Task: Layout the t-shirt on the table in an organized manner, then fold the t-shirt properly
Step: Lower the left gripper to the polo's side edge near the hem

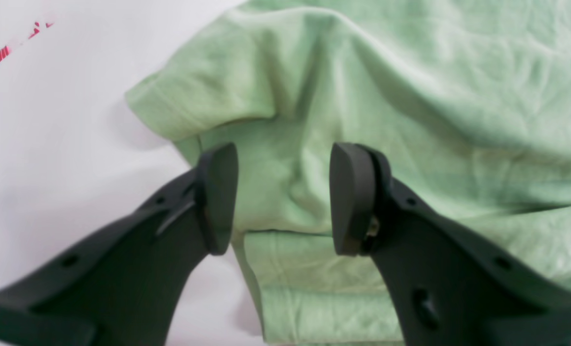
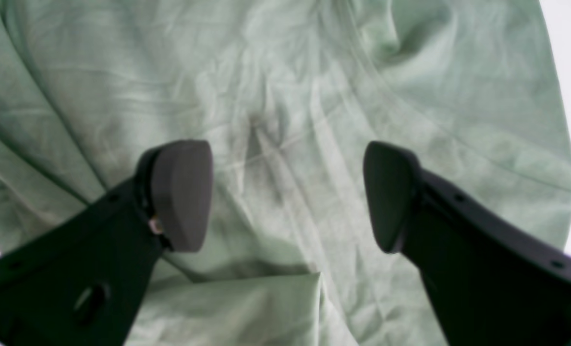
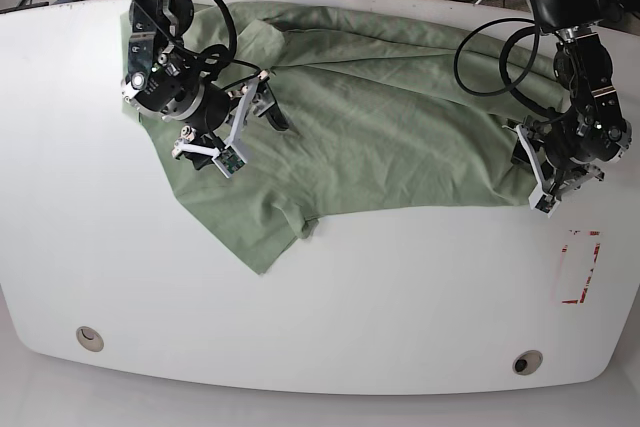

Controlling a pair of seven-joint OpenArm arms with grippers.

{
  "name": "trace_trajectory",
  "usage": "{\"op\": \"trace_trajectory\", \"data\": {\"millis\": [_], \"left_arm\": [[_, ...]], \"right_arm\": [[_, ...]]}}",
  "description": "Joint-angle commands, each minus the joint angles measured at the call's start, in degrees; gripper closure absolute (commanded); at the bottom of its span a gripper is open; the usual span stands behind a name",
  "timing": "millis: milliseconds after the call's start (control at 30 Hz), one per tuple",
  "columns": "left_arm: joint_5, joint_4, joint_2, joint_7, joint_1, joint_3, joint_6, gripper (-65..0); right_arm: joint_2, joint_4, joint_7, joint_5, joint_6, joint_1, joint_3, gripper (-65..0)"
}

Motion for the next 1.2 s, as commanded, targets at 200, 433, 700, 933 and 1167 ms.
{"op": "trace_trajectory", "data": {"millis": [200,433,700,933,1167], "left_arm": [[-0.6,3.6,-0.7,0.0,-0.8,-0.4,0.0,-28.7],[-0.5,3.8,-0.7,2.7,-1.2,-0.3,0.0,-28.7],[-0.4,3.8,-0.8,2.8,-1.0,0.1,0.0,-28.7],[-0.4,3.9,-0.9,2.8,-0.9,0.1,0.0,-28.7],[-0.2,5.8,-0.9,1.7,-0.9,-1.3,0.0,-28.7]], "right_arm": [[0.3,1.1,1.3,1.0,0.0,0.6,0.2,-46.0],[0.3,1.1,1.3,0.9,0.0,0.6,0.2,-46.0],[0.3,1.0,1.3,0.9,0.0,0.6,0.2,-46.0],[0.3,0.9,1.3,0.7,0.0,0.5,0.2,-46.0],[0.6,1.2,1.6,0.5,0.0,0.6,0.6,-46.0]]}}
